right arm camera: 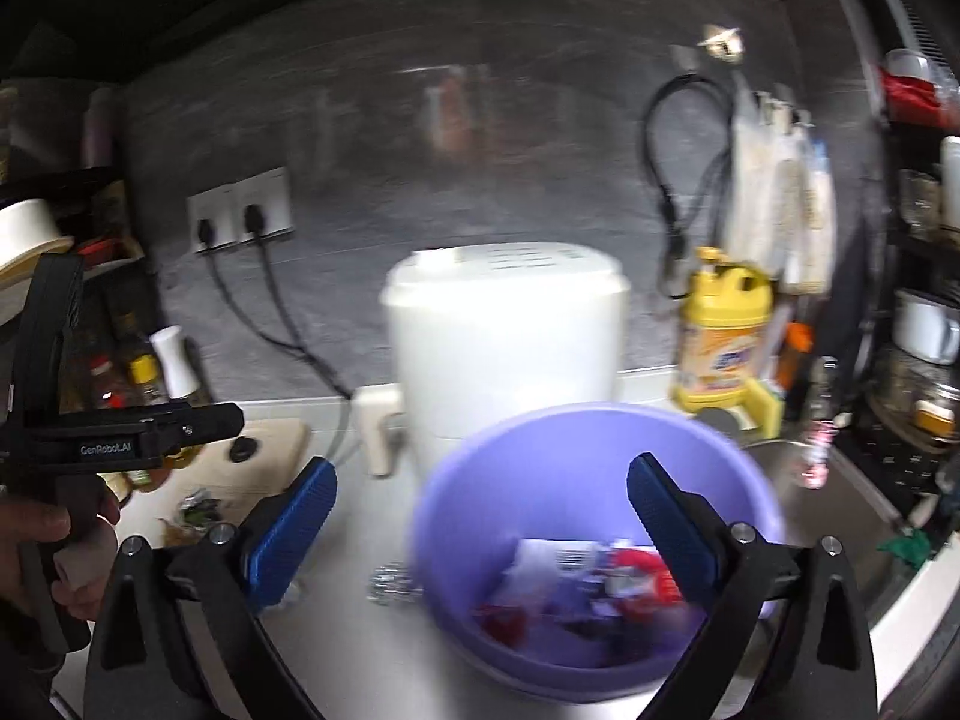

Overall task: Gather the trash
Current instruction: 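Move both tools back over the counter trash, then grasp the silver snack bag with the left gripper while the right gripper grasps the white plastic piece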

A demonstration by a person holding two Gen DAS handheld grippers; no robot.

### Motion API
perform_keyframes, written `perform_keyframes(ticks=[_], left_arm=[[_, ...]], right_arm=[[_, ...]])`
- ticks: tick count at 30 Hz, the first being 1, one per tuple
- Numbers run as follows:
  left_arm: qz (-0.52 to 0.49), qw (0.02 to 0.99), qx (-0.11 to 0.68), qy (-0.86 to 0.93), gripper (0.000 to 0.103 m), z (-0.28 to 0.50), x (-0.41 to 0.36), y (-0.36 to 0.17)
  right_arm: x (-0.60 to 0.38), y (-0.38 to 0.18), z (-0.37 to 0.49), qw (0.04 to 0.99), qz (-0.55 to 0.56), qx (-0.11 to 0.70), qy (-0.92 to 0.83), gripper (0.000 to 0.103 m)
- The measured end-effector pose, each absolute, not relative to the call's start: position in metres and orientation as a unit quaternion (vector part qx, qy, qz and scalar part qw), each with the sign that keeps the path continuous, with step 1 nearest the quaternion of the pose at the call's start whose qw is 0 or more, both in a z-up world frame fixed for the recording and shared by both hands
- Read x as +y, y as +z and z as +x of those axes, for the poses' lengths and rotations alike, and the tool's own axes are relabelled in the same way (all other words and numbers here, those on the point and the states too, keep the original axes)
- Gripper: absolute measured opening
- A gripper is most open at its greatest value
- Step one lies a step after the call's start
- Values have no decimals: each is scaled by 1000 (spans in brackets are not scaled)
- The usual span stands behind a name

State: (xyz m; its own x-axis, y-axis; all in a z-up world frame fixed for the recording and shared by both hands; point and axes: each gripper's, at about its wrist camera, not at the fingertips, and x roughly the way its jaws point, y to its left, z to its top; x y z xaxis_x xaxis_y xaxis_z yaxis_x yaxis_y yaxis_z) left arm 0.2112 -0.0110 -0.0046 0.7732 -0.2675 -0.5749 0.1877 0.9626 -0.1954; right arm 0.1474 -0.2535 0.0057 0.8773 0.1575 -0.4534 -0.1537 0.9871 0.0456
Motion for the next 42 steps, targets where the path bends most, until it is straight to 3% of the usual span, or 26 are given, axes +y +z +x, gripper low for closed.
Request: perform_keyframes(ticks=[6,20,22,27,30,42], left_arm=[[-93,943,316,-58,96,191,44,-10],[-108,943,313,-3,96,157,91,-12],[-117,943,313,6,93,153,96,-16],[-128,932,339,10,69,155,102,-38],[-135,926,353,9,60,157,103,-53],[-125,907,401,-15,60,208,90,-101]], right_arm=[[-215,-3,154,959,0,248,134,95],[-171,-20,165,941,-1,269,204,95],[-165,-25,167,939,-4,275,209,95],[-159,-38,171,933,-2,290,212,95],[-156,-49,173,929,-4,302,213,95],[-147,-92,192,911,-26,349,217,95]])
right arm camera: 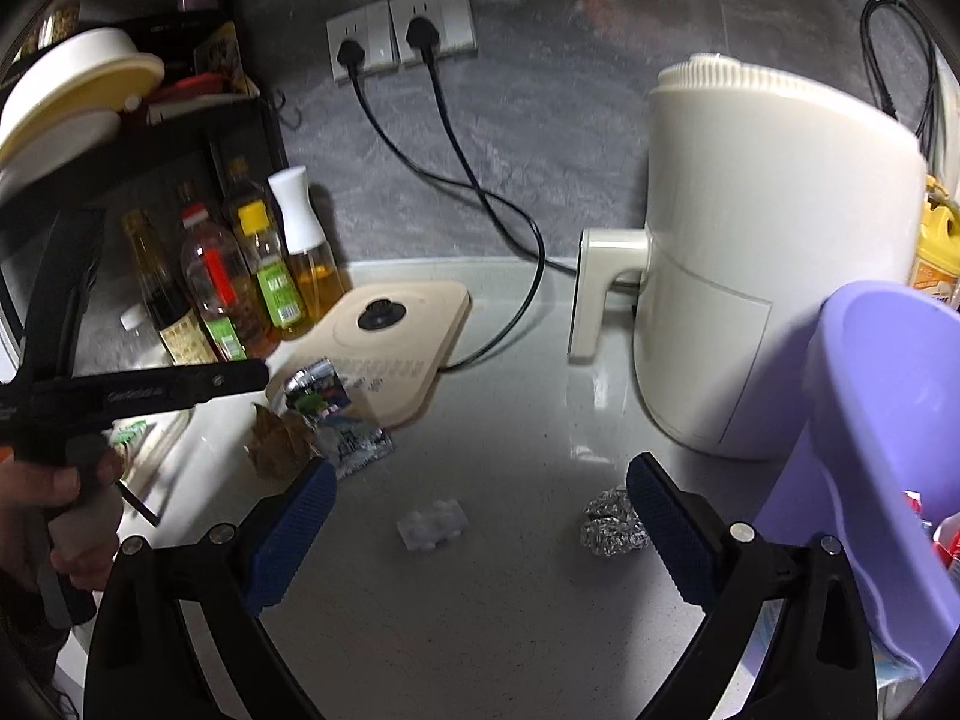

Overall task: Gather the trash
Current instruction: 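Grasp the silver snack bag with the left gripper while the right gripper grasps the white plastic piece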

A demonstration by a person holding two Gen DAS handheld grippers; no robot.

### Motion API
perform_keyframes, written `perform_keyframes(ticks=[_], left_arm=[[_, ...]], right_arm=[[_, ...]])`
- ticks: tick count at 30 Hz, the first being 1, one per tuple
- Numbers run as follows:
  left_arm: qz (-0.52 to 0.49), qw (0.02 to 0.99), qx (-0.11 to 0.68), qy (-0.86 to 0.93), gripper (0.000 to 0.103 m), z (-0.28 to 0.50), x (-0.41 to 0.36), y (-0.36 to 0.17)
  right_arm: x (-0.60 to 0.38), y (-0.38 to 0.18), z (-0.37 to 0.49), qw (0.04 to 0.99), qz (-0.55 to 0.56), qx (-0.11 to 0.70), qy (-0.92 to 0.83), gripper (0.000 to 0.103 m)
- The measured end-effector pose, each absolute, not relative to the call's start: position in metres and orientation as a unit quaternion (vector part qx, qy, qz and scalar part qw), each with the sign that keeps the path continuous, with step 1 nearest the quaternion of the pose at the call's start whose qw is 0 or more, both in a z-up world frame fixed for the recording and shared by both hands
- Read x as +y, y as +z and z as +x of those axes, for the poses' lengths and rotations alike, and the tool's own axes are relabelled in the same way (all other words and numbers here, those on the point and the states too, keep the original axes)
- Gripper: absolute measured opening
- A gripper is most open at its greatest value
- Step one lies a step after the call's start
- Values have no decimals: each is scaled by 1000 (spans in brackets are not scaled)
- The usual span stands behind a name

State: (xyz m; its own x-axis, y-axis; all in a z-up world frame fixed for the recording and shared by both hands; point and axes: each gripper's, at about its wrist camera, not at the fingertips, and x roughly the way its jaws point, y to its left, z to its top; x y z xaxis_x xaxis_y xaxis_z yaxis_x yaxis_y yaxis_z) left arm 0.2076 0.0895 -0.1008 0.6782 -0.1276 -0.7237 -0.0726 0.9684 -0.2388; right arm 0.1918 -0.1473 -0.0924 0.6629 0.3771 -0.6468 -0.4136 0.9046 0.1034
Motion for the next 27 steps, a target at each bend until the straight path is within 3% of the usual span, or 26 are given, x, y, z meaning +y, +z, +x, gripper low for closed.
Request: perform_keyframes(ticks=[6,10,12,16,17,27], left_arm=[[-92,901,424,-18,68,233,79,-122],[-66,899,433,-14,68,244,75,-134],[-66,897,437,-16,44,247,75,-138],[-75,901,427,-24,35,244,80,-134],[-78,902,423,-26,26,242,81,-131],[-102,919,380,-31,26,226,94,-102]], right_arm=[[-145,-111,206,901,-23,375,216,95],[-141,-121,212,897,-24,384,217,95],[-138,-126,216,894,-25,389,220,95],[-128,-138,222,885,-34,401,232,93],[-125,-142,223,883,-38,405,236,93],[-94,-163,229,867,-90,418,254,85]])
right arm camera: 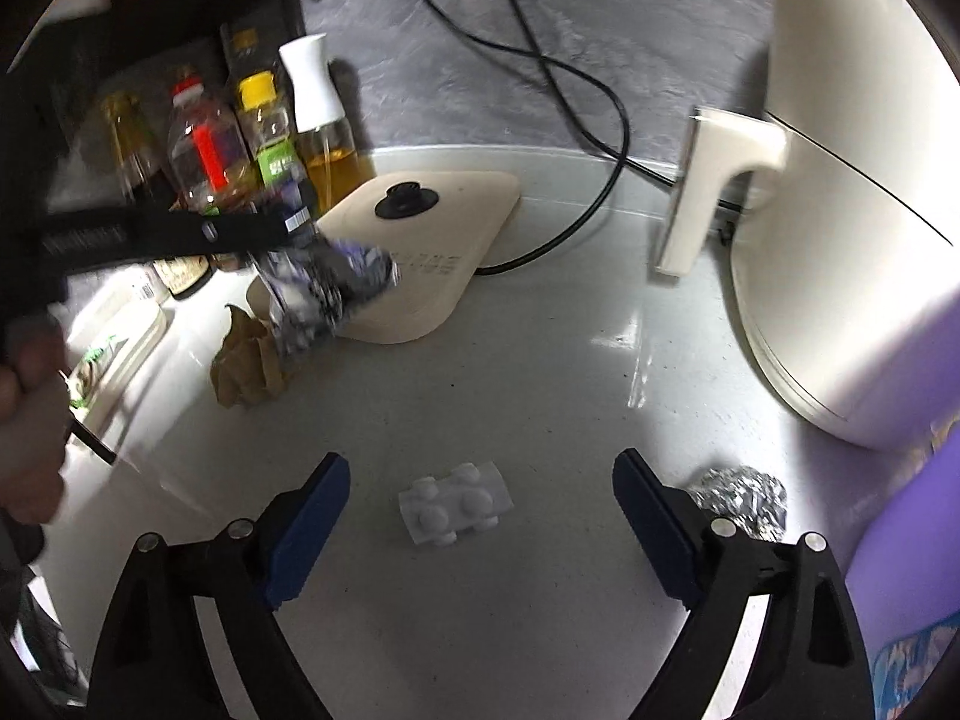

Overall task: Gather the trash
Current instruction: 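Grasp the silver snack bag with the left gripper while the right gripper grasps the white plastic piece, then carry both items over the bucket and open both grippers to drop them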

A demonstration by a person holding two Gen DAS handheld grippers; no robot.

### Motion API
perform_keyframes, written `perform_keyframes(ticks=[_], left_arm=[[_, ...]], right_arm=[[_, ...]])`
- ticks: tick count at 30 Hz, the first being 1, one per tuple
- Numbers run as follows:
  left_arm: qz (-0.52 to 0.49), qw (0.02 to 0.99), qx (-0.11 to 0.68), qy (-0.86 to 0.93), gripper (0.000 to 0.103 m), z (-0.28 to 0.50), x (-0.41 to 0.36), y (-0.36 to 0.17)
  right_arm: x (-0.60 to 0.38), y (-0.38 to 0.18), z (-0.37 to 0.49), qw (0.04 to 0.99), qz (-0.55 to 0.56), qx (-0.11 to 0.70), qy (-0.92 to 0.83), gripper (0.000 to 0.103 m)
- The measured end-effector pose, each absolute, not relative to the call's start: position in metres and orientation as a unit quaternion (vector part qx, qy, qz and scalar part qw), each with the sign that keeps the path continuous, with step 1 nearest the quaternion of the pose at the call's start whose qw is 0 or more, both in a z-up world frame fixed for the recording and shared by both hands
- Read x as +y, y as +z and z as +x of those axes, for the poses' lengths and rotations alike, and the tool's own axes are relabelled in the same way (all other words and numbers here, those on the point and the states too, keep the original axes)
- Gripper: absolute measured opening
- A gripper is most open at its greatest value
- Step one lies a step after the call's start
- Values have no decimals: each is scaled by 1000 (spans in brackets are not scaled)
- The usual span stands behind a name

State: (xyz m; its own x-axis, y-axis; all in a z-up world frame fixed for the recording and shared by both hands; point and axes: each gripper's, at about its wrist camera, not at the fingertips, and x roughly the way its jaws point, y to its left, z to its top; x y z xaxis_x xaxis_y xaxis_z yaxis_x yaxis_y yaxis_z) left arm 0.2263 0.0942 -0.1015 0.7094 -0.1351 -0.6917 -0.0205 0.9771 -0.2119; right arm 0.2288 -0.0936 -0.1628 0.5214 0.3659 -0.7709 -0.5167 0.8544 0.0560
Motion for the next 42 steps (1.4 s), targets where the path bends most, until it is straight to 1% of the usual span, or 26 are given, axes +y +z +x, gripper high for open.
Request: perform_keyframes(ticks=[1,3,5,6,7,11,18,27,35,42], left_arm=[[-105,918,381,-28,26,225,95,-102],[-108,918,381,-25,26,221,95,-103],[-111,918,381,-23,26,215,96,-102],[-113,918,380,-22,26,211,97,-101],[-116,918,379,-20,26,208,98,-100],[-138,922,361,-9,26,196,103,-89],[-135,930,341,-14,26,173,100,-70],[-132,937,321,-28,26,155,93,-49],[-131,940,305,-72,26,159,73,-32],[-136,939,294,-115,26,177,45,-25]], right_arm=[[-91,-164,229,867,-95,419,253,81],[-85,-168,229,861,-114,426,252,77],[-80,-171,226,853,-128,434,261,62],[-79,-172,225,849,-131,439,263,43],[-79,-170,222,849,-133,442,258,42],[-82,-151,210,858,-126,428,256,41],[-101,-98,192,886,-100,389,232,41],[-131,-28,162,923,-61,318,206,42],[-185,34,147,957,-19,254,140,42],[-239,56,143,969,-10,239,67,42]])
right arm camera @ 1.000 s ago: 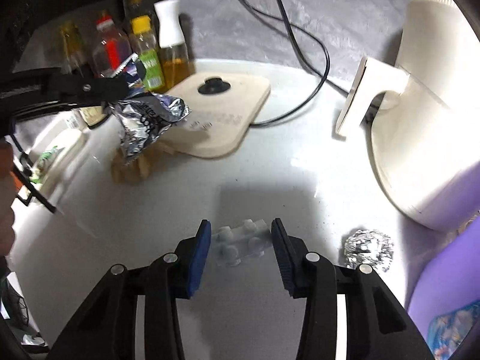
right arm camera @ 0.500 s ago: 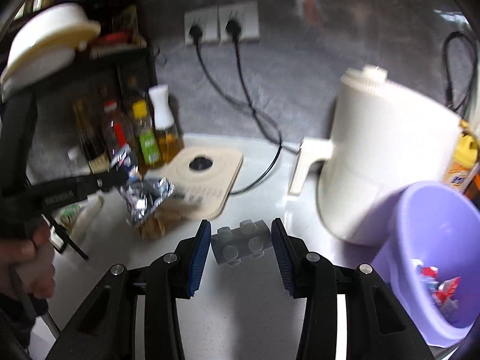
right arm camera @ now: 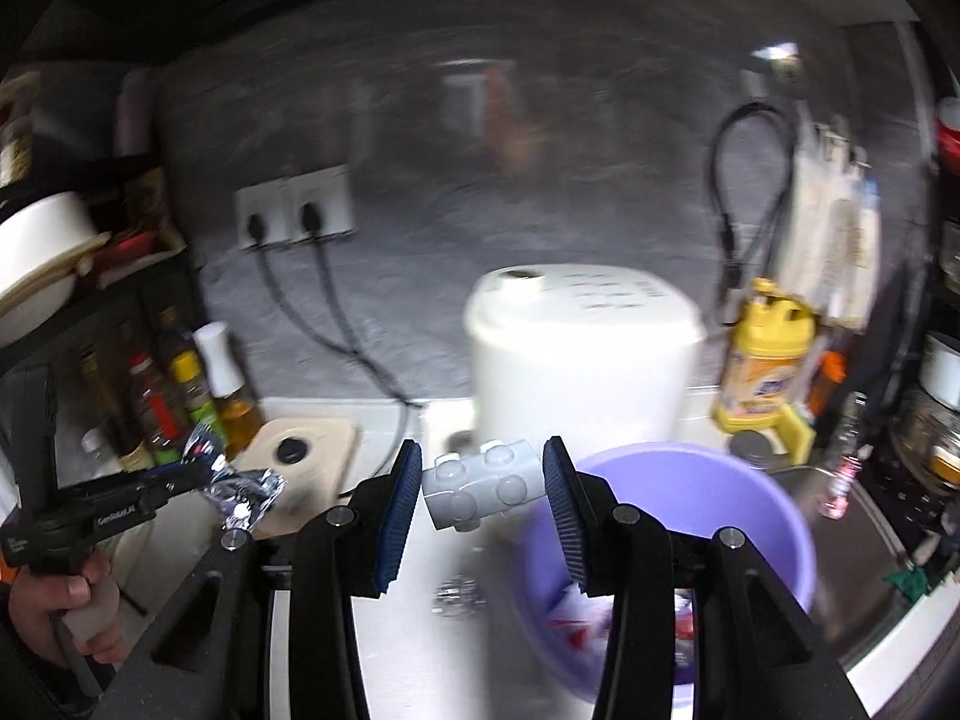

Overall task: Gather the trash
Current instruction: 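Carry both items over the bucket and open both grippers to drop them, then move both tools back toward the brown paper and foil ball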

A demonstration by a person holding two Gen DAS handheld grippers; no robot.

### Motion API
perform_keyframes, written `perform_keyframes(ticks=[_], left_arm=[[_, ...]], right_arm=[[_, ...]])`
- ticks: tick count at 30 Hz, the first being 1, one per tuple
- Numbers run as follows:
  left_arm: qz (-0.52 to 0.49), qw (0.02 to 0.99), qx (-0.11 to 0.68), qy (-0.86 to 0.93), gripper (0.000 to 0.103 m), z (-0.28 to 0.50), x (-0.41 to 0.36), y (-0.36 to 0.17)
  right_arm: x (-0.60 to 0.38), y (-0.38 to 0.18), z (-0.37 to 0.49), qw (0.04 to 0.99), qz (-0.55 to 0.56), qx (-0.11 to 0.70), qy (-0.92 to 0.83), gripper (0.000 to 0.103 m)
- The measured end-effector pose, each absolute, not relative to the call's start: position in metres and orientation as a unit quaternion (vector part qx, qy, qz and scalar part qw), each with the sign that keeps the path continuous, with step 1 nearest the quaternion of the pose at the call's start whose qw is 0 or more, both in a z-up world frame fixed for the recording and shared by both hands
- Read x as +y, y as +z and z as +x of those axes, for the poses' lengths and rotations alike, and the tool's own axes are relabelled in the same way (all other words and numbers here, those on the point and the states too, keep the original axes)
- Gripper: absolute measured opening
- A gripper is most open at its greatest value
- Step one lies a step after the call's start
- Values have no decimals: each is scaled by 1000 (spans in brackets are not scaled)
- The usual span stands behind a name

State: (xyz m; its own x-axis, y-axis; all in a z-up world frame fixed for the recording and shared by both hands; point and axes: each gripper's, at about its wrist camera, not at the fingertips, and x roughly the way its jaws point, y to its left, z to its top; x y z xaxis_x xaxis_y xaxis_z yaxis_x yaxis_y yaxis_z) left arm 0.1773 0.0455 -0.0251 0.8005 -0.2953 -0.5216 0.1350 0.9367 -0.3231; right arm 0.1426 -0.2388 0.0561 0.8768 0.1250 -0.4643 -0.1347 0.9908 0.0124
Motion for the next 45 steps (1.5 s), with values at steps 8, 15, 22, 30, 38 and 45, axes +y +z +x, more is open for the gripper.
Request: perform_keyframes(ticks=[8,15,22,30,38,45], left_arm=[[-136,929,295,-176,26,201,-3,-23],[-131,920,290,-229,26,221,-47,-13],[-117,906,286,-290,26,238,-108,-2],[-90,890,295,-336,68,252,-177,5],[-82,899,283,-325,97,245,-177,12],[-79,918,278,-270,97,234,-126,18]], right_arm=[[-288,63,142,971,1,239,21,44],[-324,70,136,974,20,221,-42,95],[-368,70,101,970,46,226,-79,95],[-406,70,62,964,76,221,-130,95],[-415,64,54,961,99,222,-132,95],[-384,57,74,966,100,228,-75,95]])
